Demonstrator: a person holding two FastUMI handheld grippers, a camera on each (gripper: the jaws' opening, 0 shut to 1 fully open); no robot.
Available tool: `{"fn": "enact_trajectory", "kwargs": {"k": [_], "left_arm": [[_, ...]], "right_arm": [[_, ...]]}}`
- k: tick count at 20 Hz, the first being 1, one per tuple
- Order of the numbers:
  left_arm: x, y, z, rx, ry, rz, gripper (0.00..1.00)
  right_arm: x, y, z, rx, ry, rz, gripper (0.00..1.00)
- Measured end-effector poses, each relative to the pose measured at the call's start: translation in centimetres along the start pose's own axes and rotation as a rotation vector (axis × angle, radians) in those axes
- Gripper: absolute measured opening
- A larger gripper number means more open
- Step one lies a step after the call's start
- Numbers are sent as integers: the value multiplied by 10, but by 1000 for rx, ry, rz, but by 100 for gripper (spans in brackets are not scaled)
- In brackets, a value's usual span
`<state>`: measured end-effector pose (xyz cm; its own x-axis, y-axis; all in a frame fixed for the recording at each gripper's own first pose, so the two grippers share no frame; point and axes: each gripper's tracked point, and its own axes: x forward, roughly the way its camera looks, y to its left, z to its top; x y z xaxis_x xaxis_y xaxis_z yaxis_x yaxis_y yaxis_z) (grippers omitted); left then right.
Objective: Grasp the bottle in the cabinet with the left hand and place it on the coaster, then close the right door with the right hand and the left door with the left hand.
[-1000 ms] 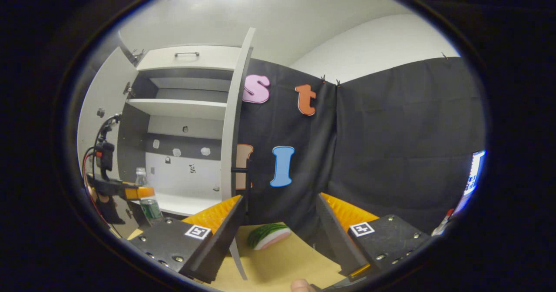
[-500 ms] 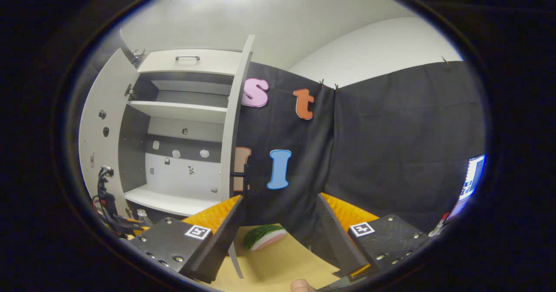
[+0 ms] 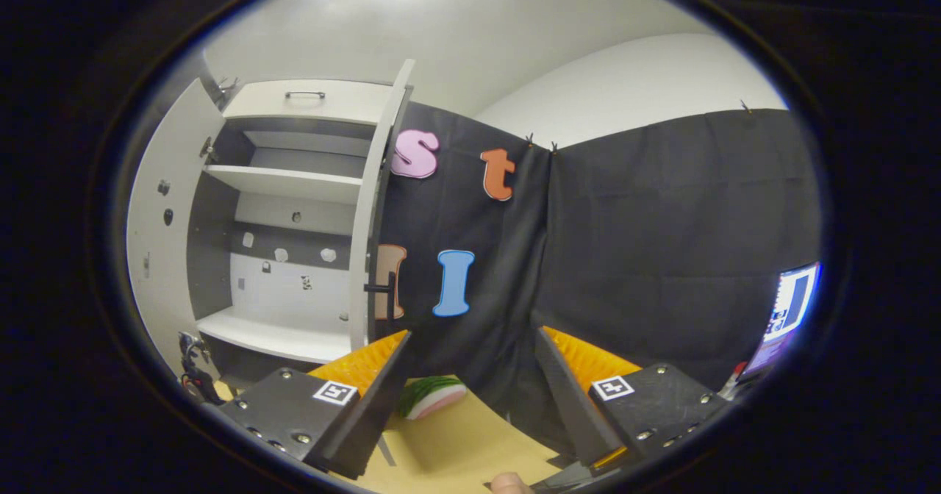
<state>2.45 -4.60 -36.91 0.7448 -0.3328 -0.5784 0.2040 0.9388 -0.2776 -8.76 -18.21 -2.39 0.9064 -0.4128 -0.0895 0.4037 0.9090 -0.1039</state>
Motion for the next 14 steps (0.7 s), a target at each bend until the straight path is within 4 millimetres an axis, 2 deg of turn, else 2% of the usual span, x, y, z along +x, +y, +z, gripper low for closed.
{"fn": "enact_trajectory", "kwargs": {"k": [2,4,5,7,9,10,14], "left_arm": [[4,0,-10,-13,5,3,78],[7,0,-16,-20,-5,5,79],[8,0,-18,-13,-16,8,79],[11,1,-22,8,-29,18,79],[13,2,-30,8,-23,24,79],[11,3,-36,11,-16,32,79],[6,4,-34,-1,-49,35,79]], "right_arm": [[-2,-6,-1,-6,-2,-10,100],[-2,-9,-2,-8,1,-19,97],[-2,-11,-3,-8,3,-23,100],[-3,-14,-5,-4,9,-26,97],[-2,-15,-8,-6,14,-30,100],[-3,-16,-8,-9,15,-31,97],[-2,-16,-11,-17,22,-27,97]]}}
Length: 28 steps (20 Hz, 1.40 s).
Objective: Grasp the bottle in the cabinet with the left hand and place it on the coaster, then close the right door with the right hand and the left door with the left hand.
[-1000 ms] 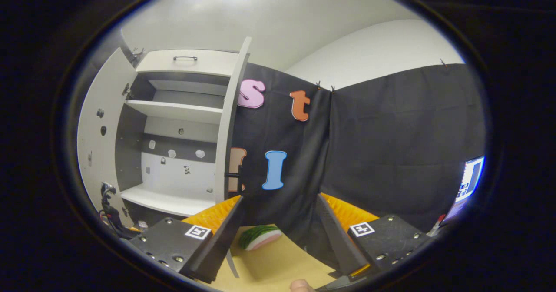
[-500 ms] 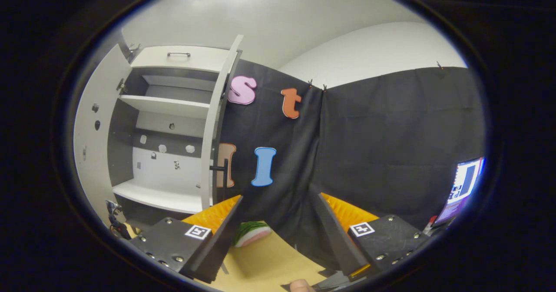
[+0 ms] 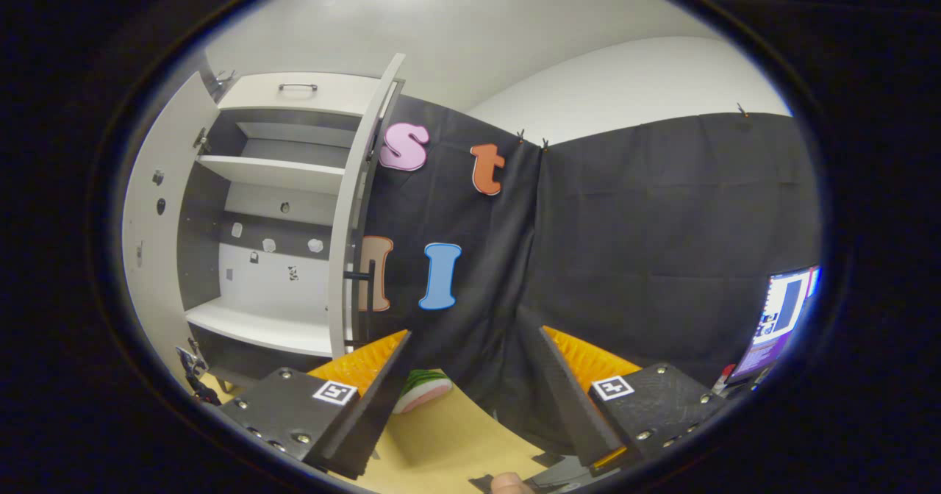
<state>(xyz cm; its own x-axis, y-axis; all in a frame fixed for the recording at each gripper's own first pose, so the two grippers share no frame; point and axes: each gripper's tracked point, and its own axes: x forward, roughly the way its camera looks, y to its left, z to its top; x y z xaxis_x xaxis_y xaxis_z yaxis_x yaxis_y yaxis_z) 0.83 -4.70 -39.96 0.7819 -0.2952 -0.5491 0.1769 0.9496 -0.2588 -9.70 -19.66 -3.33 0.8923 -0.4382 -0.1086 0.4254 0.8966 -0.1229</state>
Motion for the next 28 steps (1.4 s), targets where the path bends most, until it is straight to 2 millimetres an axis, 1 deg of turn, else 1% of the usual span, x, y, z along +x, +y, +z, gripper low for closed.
{"fn": "enact_trajectory", "kwargs": {"k": [1,3,4,5,6,7,10,11,12,16,20,26,28], "left_arm": [[0,0,-1,-1,-1,0,79],[-7,-2,-2,7,0,-7,79],[-10,-4,-5,16,5,-12,81],[-14,-6,-6,27,9,-16,79],[-18,-8,-8,39,10,-22,81],[-20,-9,-9,51,15,-26,79],[-27,-14,-15,82,25,-34,79],[-28,-14,-15,83,27,-31,81],[-29,-13,-16,81,31,-28,79],[-32,-14,-18,77,38,-19,81],[-31,-17,-17,64,48,-27,82],[-29,-20,-17,99,53,-18,82],[-29,-20,-13,109,37,-10,82]], "right_arm": [[0,1,-1,0,2,3,97],[0,4,-4,4,6,9,97],[0,5,-5,6,7,14,100],[1,7,-6,7,10,18,100],[2,9,-8,8,13,22,100],[2,10,-10,8,17,27,100],[3,16,-14,13,28,44,100],[4,18,-15,15,29,49,100],[4,19,-16,16,30,53,100],[5,24,-22,21,41,67,100],[8,22,-27,24,49,67,100],[12,19,-31,31,55,57,100],[13,19,-33,33,57,57,100]]}}
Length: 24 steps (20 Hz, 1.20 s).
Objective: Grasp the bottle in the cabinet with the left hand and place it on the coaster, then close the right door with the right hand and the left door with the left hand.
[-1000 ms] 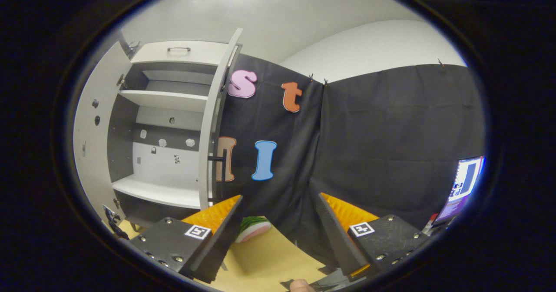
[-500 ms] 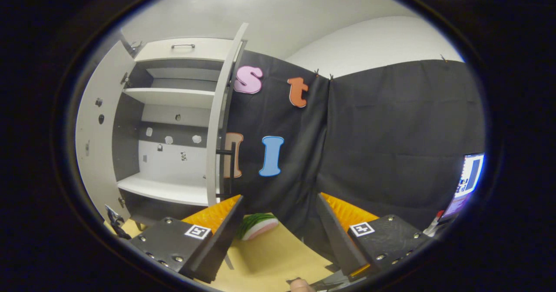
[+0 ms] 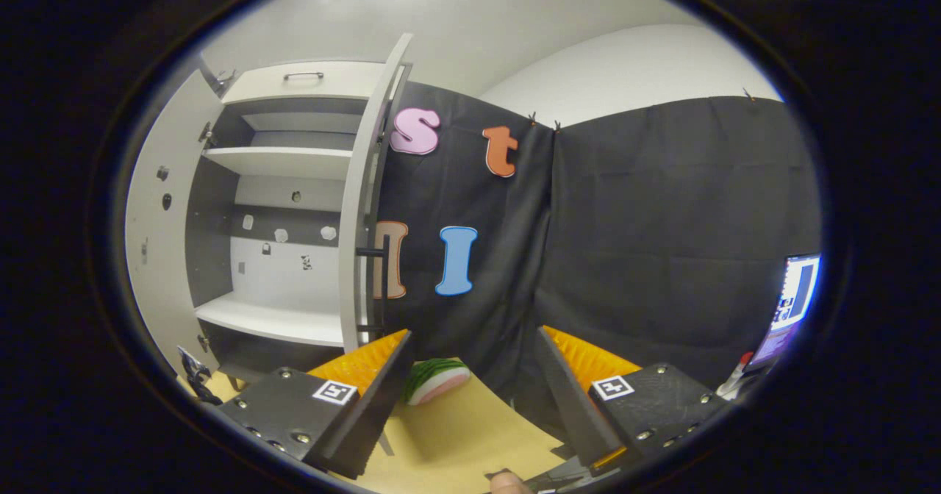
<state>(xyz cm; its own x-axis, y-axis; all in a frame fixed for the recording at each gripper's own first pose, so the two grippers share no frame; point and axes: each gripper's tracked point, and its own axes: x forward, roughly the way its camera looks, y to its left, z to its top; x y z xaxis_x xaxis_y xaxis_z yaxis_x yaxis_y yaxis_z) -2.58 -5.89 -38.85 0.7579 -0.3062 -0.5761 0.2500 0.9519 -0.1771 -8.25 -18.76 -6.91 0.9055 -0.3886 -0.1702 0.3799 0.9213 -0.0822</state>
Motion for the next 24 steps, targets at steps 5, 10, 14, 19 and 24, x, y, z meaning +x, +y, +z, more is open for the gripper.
{"fn": "enact_trajectory", "kwargs": {"k": [5,10,14,19,24], "left_arm": [[-2,-2,3,35,7,4,88],[-11,-13,17,50,-23,-21,88],[-26,-23,44,50,-89,-24,88],[-56,-29,94,23,-194,-5,88],[-102,-21,166,9,-324,71,88]], "right_arm": [[1,1,-6,6,9,3,100],[4,4,-15,21,26,12,100],[10,7,-16,32,29,20,100],[23,15,-11,39,14,50,100],[48,30,12,45,-37,110,100]]}}
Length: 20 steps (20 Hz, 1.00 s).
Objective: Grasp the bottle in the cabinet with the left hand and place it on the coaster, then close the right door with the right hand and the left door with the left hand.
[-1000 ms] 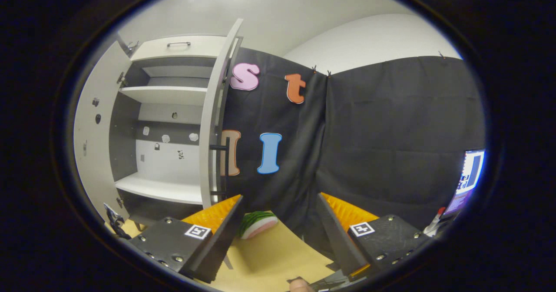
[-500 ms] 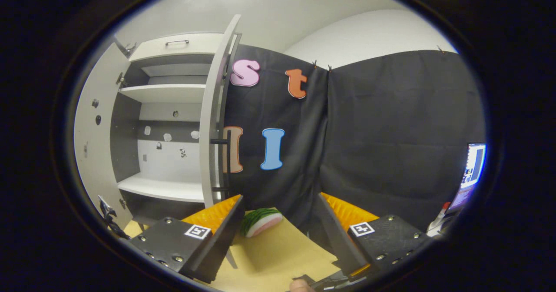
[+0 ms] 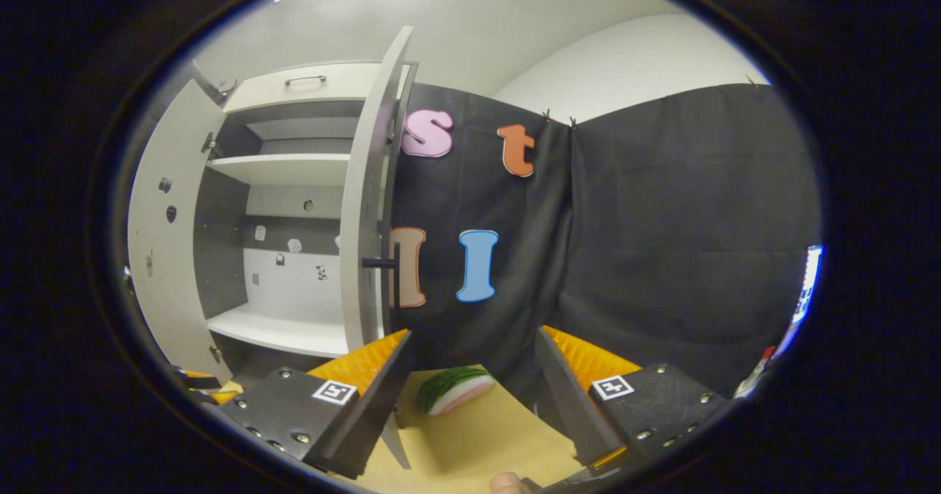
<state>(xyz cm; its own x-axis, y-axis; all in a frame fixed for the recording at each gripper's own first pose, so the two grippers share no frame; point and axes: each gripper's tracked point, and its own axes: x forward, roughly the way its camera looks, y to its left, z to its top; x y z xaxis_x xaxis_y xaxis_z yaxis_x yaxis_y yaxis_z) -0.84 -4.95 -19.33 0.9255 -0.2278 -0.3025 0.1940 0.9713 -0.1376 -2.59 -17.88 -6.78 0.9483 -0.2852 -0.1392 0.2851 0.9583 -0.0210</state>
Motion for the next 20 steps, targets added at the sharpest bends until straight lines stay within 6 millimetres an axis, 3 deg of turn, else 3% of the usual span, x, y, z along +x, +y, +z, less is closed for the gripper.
{"fn": "enact_trajectory", "kwargs": {"k": [5,9,15,16,18,20], "left_arm": [[-28,17,65,12,-87,85,96],[-52,36,87,-4,-124,143,96],[-73,60,80,-26,-126,221,95],[-75,61,78,-30,-125,229,96],[-78,61,76,-40,-127,237,96],[-81,58,74,-57,-129,235,96]], "right_arm": [[29,20,34,23,-74,80,100],[42,32,50,69,-103,142,100],[47,46,51,104,-96,223,98],[47,49,53,95,-100,237,100],[45,58,54,81,-104,268,95],[43,71,53,85,-103,310,100]]}}
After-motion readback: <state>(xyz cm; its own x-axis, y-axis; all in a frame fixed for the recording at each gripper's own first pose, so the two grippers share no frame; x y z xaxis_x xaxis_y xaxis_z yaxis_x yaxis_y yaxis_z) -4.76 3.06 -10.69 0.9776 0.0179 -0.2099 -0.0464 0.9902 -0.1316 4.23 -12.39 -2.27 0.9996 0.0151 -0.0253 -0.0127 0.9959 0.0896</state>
